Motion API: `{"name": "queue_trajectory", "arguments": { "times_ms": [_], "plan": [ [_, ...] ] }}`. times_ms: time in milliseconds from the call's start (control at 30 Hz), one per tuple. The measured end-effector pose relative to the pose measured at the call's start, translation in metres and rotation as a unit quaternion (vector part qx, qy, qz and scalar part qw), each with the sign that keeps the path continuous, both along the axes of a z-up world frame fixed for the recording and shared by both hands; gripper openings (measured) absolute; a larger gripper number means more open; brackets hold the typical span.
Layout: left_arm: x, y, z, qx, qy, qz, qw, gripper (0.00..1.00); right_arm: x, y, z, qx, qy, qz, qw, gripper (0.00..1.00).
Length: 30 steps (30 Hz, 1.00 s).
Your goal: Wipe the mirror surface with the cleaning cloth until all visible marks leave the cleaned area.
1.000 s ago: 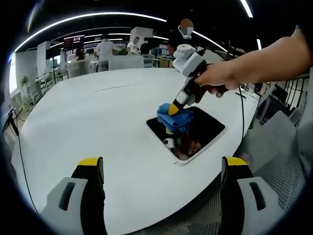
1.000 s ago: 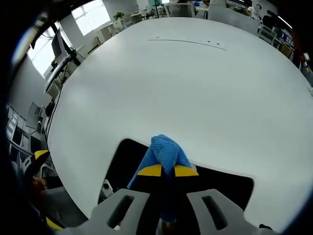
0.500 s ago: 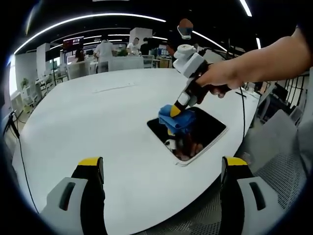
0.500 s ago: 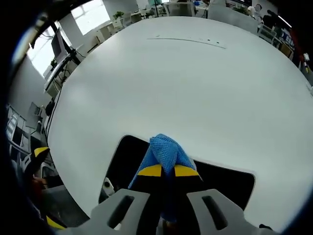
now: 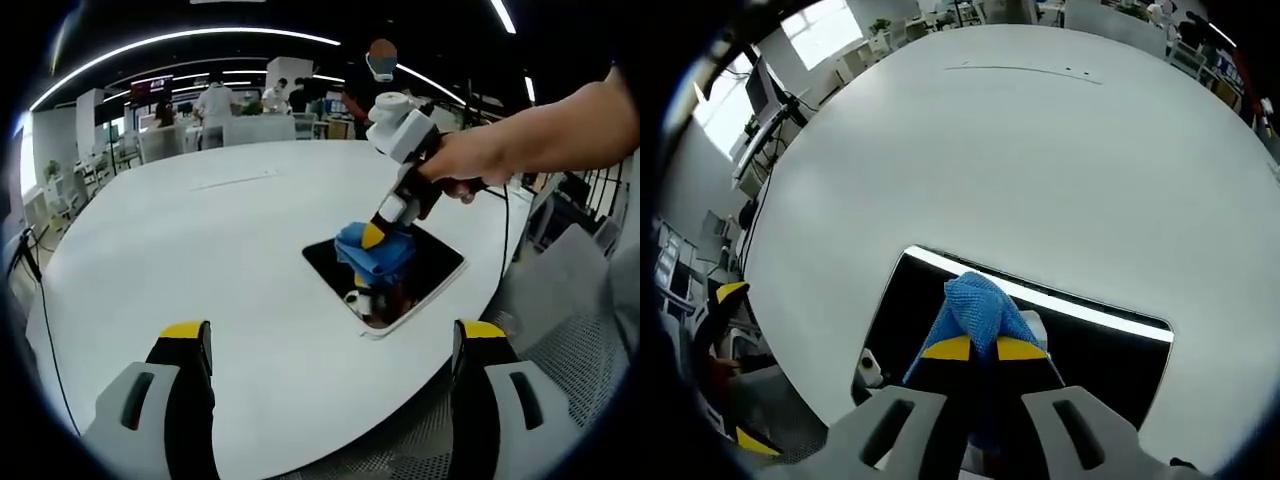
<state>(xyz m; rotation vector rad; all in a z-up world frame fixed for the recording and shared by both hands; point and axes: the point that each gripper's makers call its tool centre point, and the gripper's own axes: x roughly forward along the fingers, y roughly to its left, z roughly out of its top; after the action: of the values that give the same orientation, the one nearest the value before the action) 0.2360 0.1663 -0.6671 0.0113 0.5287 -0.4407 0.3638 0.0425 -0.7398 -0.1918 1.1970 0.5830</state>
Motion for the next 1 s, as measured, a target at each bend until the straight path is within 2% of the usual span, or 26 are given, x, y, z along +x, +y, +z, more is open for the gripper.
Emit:
{"name": "queue_trajectory", "arguments": {
  "times_ms": [633,1000],
  "plan": [
    [0.001,0.001,0.001,0.002,-0.002,0.001,1.0,0.99,-0.035,-0.004,0.0,0.015,0.002,-0.008,0.9999,0.0],
    [0.002,0.0,0.001,0.004,-0.003,-0.001,1.0,0.99,-0.047,-0.006,-0.002,0.019,0.003,-0.01,0.9998,0.0]
  ]
}}
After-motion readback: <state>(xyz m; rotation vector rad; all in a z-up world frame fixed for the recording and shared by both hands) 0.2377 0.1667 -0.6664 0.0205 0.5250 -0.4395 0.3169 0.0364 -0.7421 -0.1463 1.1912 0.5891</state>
